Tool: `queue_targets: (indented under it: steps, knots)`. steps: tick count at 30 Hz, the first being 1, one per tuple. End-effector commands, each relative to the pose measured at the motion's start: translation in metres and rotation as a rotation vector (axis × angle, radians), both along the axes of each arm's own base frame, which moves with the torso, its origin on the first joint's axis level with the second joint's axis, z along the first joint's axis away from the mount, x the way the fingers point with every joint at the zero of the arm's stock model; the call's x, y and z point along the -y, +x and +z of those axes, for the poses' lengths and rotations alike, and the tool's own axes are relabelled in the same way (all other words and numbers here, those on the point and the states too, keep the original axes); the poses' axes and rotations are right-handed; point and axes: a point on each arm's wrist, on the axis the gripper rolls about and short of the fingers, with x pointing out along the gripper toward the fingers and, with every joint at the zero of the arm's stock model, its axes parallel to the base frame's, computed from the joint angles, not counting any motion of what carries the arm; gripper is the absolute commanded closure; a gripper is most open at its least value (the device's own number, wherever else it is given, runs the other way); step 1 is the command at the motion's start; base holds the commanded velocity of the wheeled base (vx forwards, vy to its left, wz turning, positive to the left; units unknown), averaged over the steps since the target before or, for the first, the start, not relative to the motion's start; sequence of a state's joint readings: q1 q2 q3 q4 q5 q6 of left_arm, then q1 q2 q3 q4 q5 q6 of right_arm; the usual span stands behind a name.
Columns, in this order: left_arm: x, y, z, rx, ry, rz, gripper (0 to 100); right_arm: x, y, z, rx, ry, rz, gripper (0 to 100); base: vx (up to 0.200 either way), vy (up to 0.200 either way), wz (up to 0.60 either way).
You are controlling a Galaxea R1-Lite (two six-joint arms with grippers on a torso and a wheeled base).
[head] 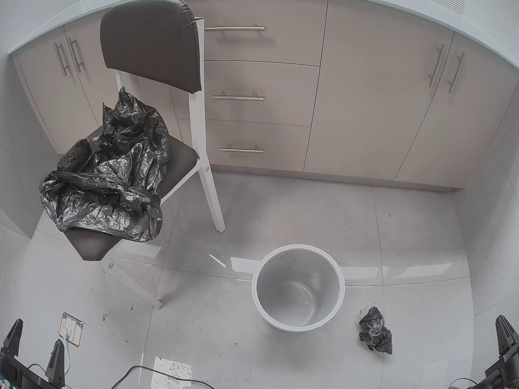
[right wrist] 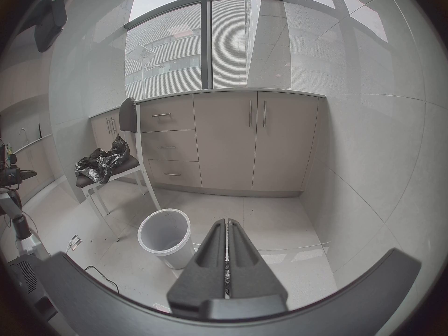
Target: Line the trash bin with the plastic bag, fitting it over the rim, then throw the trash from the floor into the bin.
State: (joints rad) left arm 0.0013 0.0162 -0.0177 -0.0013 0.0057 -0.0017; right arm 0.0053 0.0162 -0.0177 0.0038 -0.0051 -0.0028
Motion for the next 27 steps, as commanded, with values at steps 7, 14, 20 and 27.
queue_targets:
  steps: [7, 14, 20, 27]
  knots:
    - [0.0, 0.0001, -0.0052, -0.001, -0.001, 0.002, 0, 0.0, 0.0, -0.0051, -0.002, -0.002, 0.0, 100, 0.0, 0.0, 0.0]
    - [0.0, 0.0001, -0.0052, -0.001, -0.009, 0.005, 0, 0.0, 0.0, -0.0051, -0.002, -0.002, 0.001, 100, 0.0, 0.0, 0.0]
    - [-0.0001, 0.0001, -0.0051, 0.0, -0.006, 0.008, 0, 0.0001, -0.0002, -0.0043, 0.002, 0.0, -0.008, 100, 0.0, 0.0, 0.0]
    - [0.0002, 0.0001, -0.0052, -0.001, 0.009, -0.001, 0, 0.0, -0.0002, -0.004, 0.005, -0.02, -0.002, 100, 0.0, 0.0, 0.0]
